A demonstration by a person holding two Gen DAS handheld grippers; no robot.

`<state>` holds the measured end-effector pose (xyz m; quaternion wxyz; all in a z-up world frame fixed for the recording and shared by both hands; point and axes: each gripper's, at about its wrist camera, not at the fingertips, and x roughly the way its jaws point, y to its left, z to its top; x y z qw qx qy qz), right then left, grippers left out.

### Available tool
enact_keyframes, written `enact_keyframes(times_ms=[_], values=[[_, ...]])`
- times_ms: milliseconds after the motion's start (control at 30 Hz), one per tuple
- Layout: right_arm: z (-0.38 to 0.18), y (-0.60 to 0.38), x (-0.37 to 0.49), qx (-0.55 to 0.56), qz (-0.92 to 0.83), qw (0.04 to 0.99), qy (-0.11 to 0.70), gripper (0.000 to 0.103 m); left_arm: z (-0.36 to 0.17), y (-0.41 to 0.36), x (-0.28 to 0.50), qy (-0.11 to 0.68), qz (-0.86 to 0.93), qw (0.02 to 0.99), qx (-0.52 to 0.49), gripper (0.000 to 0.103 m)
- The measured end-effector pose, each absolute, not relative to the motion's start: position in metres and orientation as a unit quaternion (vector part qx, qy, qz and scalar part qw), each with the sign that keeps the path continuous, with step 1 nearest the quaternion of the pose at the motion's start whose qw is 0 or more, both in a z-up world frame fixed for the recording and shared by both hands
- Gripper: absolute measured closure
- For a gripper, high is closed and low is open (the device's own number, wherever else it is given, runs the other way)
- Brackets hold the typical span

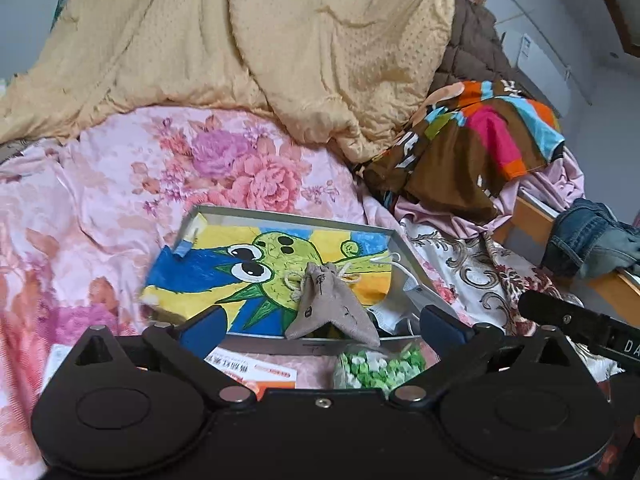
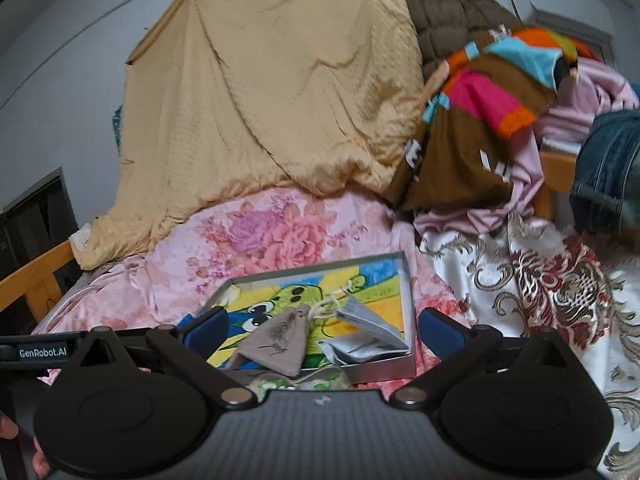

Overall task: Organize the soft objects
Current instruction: 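Withdraw both grippers from the box back toward the pile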

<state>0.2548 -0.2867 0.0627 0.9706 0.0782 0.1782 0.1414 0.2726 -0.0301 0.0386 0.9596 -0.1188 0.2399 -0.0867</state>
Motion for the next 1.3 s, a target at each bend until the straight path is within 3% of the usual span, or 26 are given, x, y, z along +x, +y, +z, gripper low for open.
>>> enact_keyframes(times_ms=[467, 1300], values=[[0.062, -0.255, 0.161, 0.024, 0.168, 0.972, 0.160, 0.000, 0.048, -0.012, 0.178, 0.207, -0.101, 0.969, -0.088, 0.001], [0.007, -0.207, 0.123, -0.068, 0.220, 0.935, 0.269, 0.000, -0.006, 0.028, 0.122, 0.324, -0.148, 0.932, -0.066, 0.001]])
